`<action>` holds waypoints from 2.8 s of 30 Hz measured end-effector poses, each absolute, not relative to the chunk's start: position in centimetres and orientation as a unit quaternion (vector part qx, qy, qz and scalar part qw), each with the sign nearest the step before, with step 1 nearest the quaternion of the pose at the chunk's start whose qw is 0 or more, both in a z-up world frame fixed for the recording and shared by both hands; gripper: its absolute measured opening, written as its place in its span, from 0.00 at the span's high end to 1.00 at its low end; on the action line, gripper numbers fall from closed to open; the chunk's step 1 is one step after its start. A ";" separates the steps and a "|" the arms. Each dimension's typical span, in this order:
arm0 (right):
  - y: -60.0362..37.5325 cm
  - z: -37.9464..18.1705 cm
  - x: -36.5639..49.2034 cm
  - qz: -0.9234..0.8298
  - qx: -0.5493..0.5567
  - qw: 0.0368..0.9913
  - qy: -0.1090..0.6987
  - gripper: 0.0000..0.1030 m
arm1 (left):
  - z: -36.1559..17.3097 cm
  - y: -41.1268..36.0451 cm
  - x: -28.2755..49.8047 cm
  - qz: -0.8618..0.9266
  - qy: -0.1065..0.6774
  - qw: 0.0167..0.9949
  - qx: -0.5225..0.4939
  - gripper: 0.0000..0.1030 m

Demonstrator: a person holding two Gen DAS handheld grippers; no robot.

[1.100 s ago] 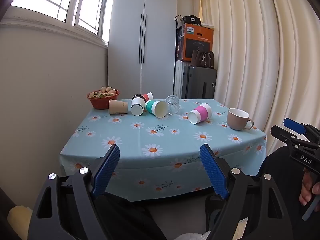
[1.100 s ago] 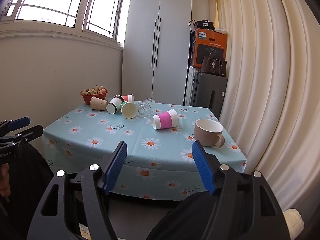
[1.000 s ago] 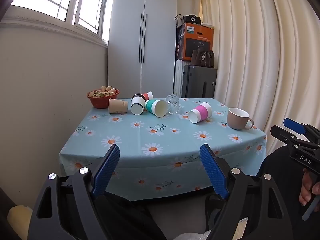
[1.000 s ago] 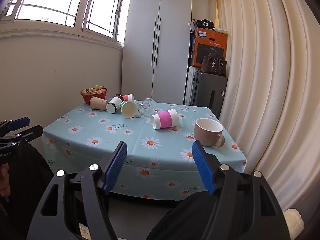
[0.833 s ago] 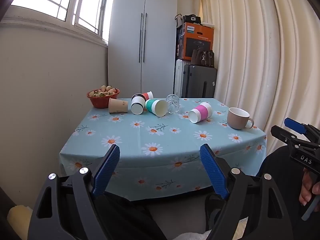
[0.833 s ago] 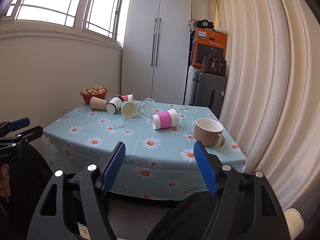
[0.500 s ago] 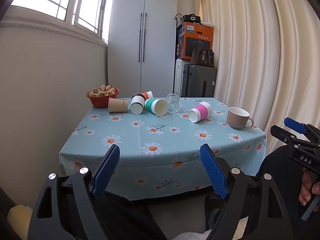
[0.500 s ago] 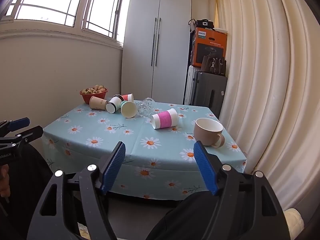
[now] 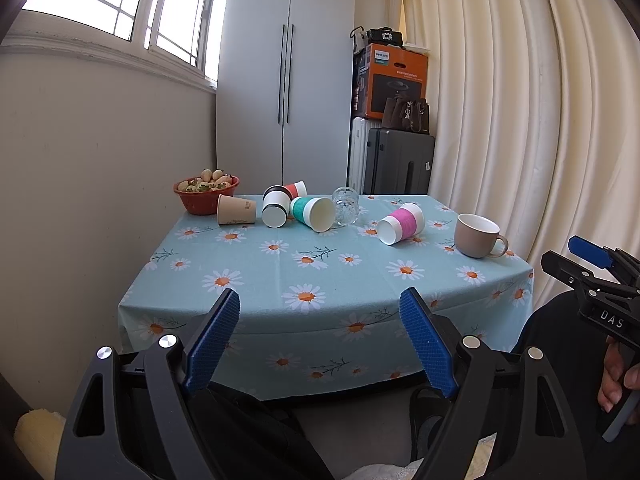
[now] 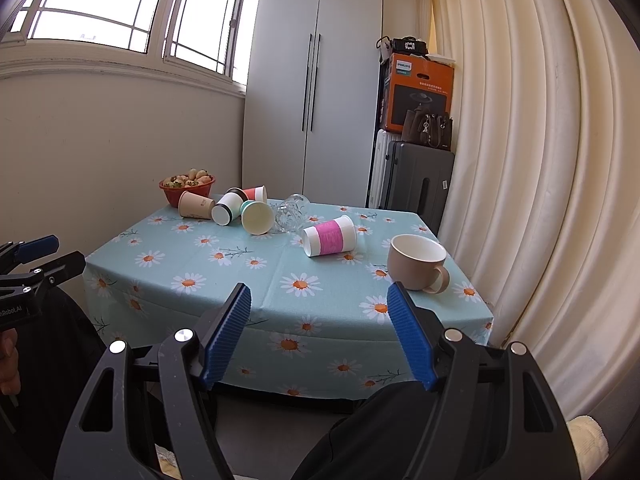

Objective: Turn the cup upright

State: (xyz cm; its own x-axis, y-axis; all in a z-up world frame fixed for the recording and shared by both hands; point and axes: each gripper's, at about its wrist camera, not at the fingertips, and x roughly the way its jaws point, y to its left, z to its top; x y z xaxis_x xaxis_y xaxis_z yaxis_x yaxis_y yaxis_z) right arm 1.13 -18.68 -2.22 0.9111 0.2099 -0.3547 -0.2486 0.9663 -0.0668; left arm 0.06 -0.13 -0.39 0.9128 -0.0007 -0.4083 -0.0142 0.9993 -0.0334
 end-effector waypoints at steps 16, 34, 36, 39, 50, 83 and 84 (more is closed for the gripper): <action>-18.8 -2.4 1.2 0.117 -0.055 0.975 0.178 0.32 | -0.4 -0.1 0.1 0.004 0.209 0.978 -0.018 0.22; -18.8 -3.2 1.1 0.117 -0.053 0.975 0.182 0.31 | -0.4 0.0 0.0 0.004 0.209 0.978 -0.020 0.22; -18.8 -3.1 1.2 0.117 -0.052 0.975 0.183 0.31 | -0.4 0.0 0.0 0.004 0.209 0.978 -0.019 0.22; -18.8 -3.1 1.2 0.117 -0.052 0.975 0.183 0.30 | -0.5 0.0 0.0 0.003 0.210 0.978 -0.017 0.22; -18.7 -3.1 1.2 0.117 -0.051 0.975 0.184 0.30 | -0.6 0.2 0.0 0.001 0.211 0.977 -0.016 0.22; -18.9 -2.6 19.0 0.135 0.124 0.925 0.334 0.24 | 1.2 -0.2 15.3 -0.096 0.292 0.950 -0.048 0.22; -18.8 -2.7 19.9 0.139 0.126 0.922 0.338 0.24 | 1.3 -0.2 16.2 -0.100 0.295 0.949 -0.048 0.22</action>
State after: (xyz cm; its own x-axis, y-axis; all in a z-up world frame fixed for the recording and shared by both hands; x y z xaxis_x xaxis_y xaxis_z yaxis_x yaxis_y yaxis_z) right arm 19.94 -18.81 -2.73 0.7328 0.3407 -0.5890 -0.1702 0.9299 0.3260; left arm 16.19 -0.21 1.28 0.8066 -0.2175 -0.5497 0.1612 0.9756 -0.1493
